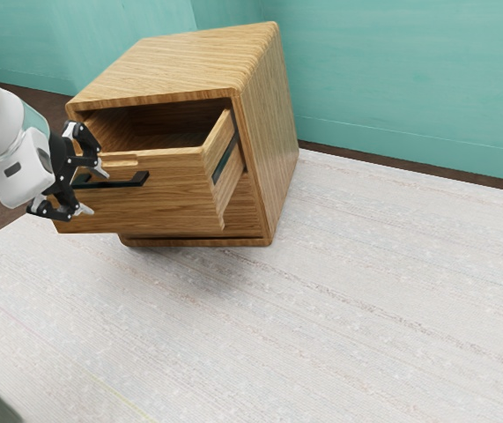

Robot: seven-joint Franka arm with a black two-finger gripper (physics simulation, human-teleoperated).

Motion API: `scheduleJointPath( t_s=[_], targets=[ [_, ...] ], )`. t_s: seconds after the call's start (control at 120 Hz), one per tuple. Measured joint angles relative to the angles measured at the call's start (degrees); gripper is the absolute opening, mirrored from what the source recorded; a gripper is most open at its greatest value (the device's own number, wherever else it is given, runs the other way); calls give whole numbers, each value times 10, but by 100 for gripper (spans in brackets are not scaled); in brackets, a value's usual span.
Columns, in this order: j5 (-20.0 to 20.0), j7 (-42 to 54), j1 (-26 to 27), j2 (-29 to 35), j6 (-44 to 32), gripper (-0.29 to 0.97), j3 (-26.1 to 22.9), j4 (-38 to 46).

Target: Pull the drawer handle with one arm to open the drawer

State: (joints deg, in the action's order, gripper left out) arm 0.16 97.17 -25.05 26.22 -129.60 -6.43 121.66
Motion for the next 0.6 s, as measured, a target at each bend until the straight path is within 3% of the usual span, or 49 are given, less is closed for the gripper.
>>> scheduleJointPath(
  t_s=[0.408,0.475,0.542,0.6],
  targets=[
    [0,-7,4,48,7,39,-22,-1],
    [0,-15,2,91,18,39,-84,-8],
    [-1,-49,4,118,52,44,-205,-56],
    [-7,-110,15,87,87,49,-301,-102]
  ],
)
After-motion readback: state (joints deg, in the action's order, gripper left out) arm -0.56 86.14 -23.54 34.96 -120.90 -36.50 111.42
